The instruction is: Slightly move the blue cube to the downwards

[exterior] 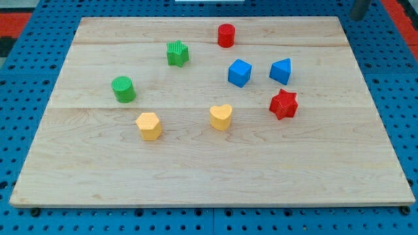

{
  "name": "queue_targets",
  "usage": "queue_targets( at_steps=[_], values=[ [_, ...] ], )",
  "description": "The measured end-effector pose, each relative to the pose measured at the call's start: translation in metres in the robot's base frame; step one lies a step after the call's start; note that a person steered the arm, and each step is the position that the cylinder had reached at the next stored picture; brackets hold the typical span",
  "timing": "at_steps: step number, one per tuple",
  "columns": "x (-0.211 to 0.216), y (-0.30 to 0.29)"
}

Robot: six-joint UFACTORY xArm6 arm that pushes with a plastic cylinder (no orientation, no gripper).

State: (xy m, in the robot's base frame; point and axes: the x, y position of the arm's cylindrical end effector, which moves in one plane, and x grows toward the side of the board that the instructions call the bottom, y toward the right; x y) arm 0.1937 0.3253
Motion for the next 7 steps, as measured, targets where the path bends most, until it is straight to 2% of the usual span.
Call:
queue_targets(
  at_steps=[3,4,6,7],
  values=[
    [0.0,0.0],
    [0.023,-0.006],
    [0.096,-0.123],
    [0.099,-0.217]
  ],
)
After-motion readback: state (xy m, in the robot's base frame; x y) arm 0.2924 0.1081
